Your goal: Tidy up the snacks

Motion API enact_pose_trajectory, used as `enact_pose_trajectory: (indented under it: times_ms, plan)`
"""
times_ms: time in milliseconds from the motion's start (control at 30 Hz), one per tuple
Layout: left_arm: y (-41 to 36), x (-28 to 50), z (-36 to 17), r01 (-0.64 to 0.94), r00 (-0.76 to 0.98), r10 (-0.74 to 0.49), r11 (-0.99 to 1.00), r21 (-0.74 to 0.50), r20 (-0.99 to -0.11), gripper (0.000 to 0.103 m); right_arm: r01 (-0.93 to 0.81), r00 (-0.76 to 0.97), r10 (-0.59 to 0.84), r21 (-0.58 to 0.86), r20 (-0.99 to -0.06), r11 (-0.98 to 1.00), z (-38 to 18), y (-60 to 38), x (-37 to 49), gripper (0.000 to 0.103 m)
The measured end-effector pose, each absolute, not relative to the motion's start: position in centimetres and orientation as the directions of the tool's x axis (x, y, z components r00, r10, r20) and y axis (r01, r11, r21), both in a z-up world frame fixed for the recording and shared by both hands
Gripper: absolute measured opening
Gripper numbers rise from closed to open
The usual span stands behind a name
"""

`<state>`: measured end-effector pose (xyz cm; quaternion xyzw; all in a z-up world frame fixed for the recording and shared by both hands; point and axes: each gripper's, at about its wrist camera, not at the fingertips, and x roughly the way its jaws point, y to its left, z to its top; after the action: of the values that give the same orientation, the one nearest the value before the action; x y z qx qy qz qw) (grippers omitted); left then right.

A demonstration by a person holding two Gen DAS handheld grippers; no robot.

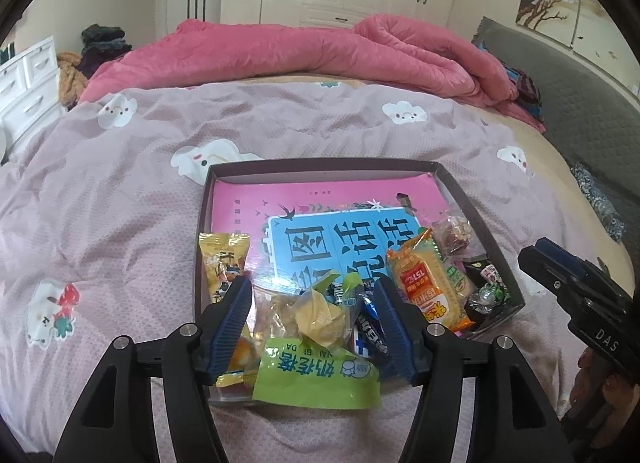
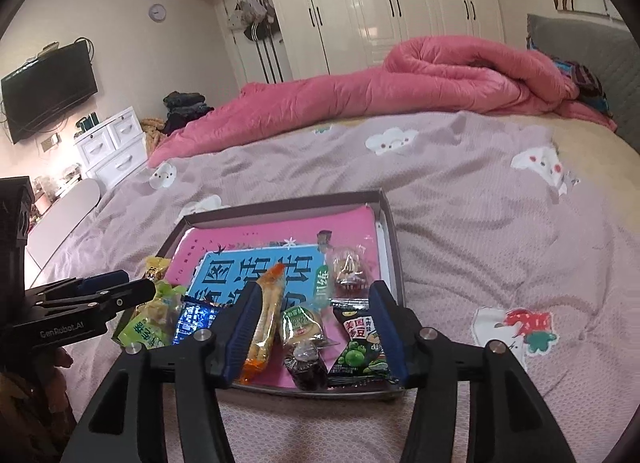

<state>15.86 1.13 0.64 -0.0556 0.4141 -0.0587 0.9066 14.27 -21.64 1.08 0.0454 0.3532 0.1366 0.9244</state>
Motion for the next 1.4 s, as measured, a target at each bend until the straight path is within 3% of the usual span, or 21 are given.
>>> enact_pose_trajectory:
  times_ms: [533,833,1400]
  plan:
    - [1.3,13.5,2.5,0.042,0.668,-0.140,0.988,-0.151,-0.731,0.078,-0.217,0.779,0.261,0.146,-0.570,0.965,3.7,-21.6,10.9,0.077]
    - [1.2,11.1,2.1,0.010,0.636,-0.119,0.989,-0.146,-0.762,0.080,-0.204,0.760,0.261,0.163,-0.595,0.965,3.9,-21.0,8.6,0.087]
    - [-0.2,6.0,2.2,0.017,0.623,-0.119,0.990,-0.139,-0.773,0.081,-0.147,0.728,0.218,0.162,-0.650,0.976,3.3,-20.9,4.9,0.090]
